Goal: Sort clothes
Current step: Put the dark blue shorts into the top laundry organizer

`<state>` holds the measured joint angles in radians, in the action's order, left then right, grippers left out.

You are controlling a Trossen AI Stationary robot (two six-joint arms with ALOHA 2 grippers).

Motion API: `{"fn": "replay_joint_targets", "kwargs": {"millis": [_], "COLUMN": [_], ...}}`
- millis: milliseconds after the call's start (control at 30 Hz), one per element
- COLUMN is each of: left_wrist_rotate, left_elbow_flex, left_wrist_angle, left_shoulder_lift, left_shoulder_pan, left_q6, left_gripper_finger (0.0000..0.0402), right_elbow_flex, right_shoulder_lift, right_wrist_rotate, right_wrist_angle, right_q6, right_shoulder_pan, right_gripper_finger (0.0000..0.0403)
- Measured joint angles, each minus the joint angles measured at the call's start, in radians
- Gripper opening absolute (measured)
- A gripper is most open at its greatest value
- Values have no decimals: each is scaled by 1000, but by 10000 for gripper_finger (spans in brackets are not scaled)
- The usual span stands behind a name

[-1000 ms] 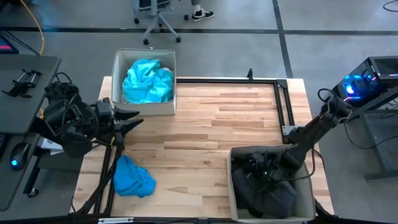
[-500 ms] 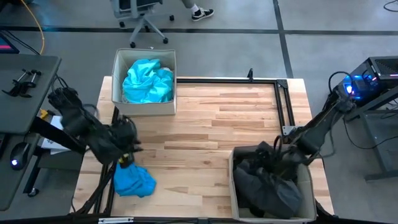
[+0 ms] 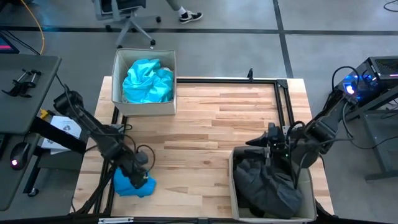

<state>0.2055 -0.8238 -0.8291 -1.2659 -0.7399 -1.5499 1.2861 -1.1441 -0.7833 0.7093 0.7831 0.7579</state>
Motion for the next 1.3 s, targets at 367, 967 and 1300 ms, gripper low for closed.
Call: {"fn": "replay_joint_targets", "kwargs": {"millis": [367, 967, 1300], "left_wrist_rotate": [0, -655, -622], "left_elbow_flex": [278, 3, -234], "left_wrist_angle": [128, 82, 538], "left_shoulder_lift": [-61, 57, 244], "left_shoulder_pan": [1, 344, 710], "left_q6": [-32, 840, 1597], "left_gripper_finger": [236, 3, 0], "right_elbow_flex": [0, 0, 1], "right_shoulder_lift": [-4, -4, -13], "right_wrist_rotate": [-2, -126, -26], "right_wrist_angle": [8, -220, -312], "right_q6": [1, -6, 25], "right_shoulder_pan": [-59, -414, -598], "right_gripper_finger": [144, 144, 144]}}
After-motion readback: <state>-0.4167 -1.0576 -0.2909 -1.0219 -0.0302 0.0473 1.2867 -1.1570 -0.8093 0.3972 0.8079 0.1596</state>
